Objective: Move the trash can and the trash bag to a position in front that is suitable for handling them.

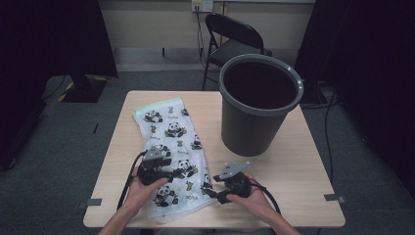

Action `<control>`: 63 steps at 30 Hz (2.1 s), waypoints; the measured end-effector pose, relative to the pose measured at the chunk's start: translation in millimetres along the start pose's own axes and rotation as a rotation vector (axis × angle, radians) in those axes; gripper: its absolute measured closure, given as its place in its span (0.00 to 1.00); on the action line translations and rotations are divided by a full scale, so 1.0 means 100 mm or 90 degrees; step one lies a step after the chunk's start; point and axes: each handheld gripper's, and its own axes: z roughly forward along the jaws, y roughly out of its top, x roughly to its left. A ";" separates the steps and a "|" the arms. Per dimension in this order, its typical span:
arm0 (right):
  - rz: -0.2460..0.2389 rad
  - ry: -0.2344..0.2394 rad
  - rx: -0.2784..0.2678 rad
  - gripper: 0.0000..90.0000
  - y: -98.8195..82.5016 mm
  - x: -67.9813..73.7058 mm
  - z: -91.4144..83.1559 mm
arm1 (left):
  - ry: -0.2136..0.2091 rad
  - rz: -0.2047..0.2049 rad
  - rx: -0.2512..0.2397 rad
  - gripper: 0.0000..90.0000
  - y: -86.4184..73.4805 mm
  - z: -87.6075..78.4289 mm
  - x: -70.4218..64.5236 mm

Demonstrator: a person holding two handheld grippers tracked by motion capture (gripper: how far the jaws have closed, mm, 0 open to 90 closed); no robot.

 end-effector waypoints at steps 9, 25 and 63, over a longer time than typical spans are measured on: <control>0.033 -0.062 -0.016 0.40 -0.15 -0.20 -0.25 | -0.047 0.087 0.086 0.45 -0.23 0.22 -0.35; 0.047 -0.074 -0.023 0.36 -0.19 -0.23 -0.23 | 0.027 0.087 0.093 0.39 -0.51 -0.26 0.15; -0.005 -0.030 -0.001 0.56 0.21 0.13 0.33 | -0.090 0.023 -0.039 0.34 0.08 -0.23 -0.33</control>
